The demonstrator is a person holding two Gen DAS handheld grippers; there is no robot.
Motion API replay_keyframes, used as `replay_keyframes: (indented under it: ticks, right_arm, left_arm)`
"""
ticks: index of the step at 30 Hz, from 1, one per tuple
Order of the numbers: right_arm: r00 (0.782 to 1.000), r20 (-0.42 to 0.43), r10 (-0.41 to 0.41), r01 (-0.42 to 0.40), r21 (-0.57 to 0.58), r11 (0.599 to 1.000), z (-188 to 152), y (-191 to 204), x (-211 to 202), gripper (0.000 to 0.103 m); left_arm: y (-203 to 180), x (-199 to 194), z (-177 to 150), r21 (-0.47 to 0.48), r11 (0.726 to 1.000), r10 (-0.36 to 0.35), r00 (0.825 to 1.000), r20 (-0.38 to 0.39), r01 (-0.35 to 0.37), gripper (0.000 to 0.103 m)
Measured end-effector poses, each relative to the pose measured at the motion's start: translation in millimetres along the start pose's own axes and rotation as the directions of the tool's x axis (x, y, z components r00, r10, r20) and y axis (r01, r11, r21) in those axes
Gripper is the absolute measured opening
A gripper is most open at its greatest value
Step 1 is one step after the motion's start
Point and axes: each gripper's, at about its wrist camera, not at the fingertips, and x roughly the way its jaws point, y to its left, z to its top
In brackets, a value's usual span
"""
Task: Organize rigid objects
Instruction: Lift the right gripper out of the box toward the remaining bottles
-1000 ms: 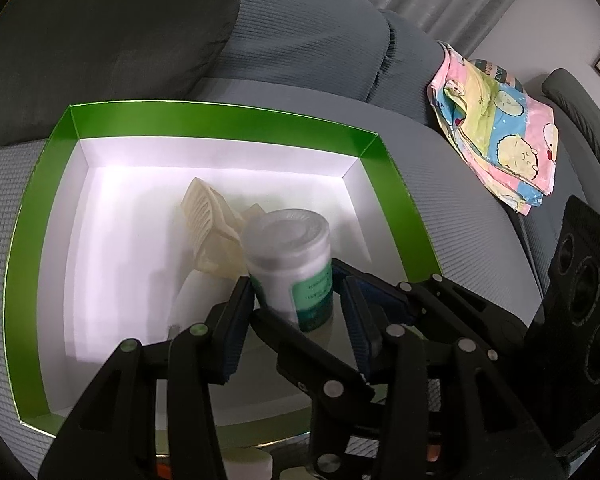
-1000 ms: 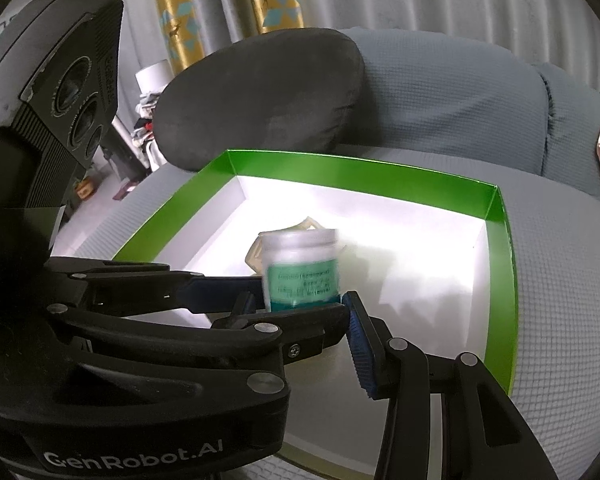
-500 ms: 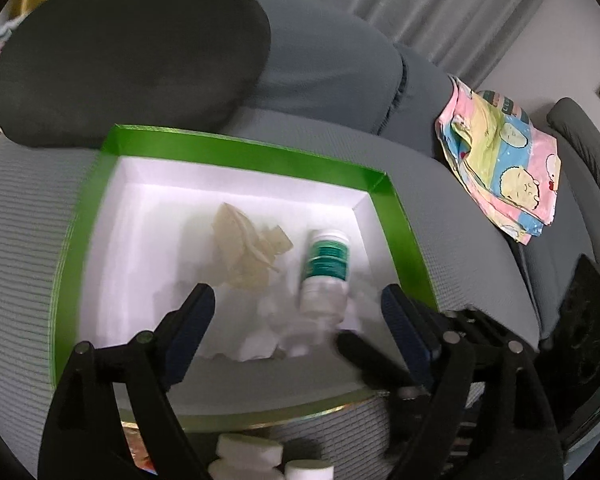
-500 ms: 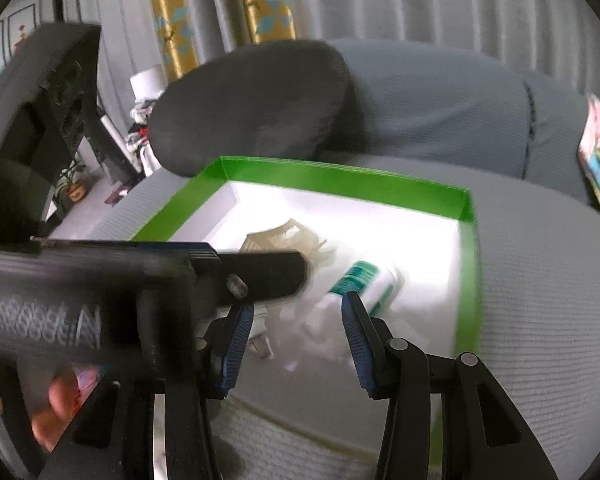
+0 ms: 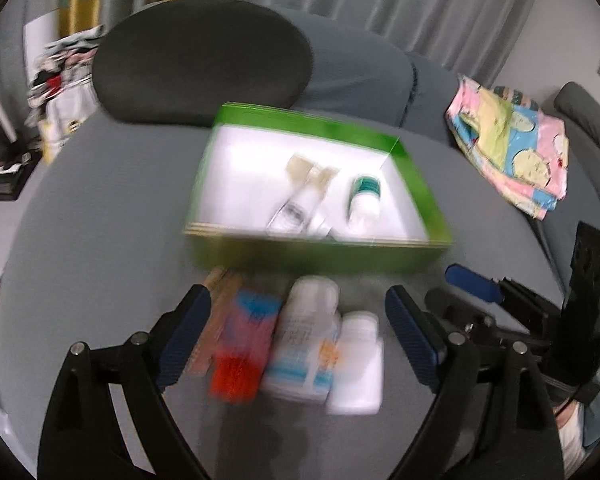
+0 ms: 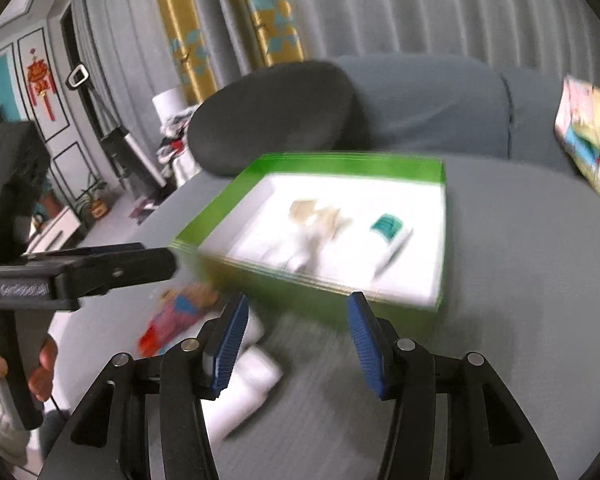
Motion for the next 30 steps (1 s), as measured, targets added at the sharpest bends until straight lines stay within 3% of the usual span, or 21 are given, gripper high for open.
replay_keyframes:
  ticks: [5,10,19,23,30]
  right_arm:
    - [0.998,-0.058,0.009,-0.010,-0.015,1.000,-20.8,12.0,-1.8,0.053]
    - [0.998,-0.045,0.034,-0.034,0.003,0.999,-24.0,24.8,-5.8,0.053]
    - [0.998,-0.039,0.042,-0.042,0.005,0.999,-32.6,37.1,-16.2,0.054]
    - [0.999,-0.029,0.024,-0.024,0.017,1.000,-33.3,32.6,-23.9,0.062]
    - [1.000,-0.017,0.014,-0.013,0.035,0.999,-34.0,27.5,-32.9,0.062]
  left_arm:
    - [10.2,-33.0,-37.7,-0.024,0.998,0.053,0.999,0.004,-0.053,0.089]
    - [20.0,-51.2,-62.4,-0.087,0.994,0.061,0.998,0.006,-0.060,0.091]
    - [5.5,-58.2,-78.1,-0.086,0.996,0.024,1.000,0.005,-0.023,0.091]
    - [-4.2,-56.2,-83.5,-0.059,0.998,0.014,1.000,-0.007,-0.014,0.091]
    - [-14.3,-49.3,-90.5,-0.046,0.999,-0.006,0.999,-0.034,0.004,0.091]
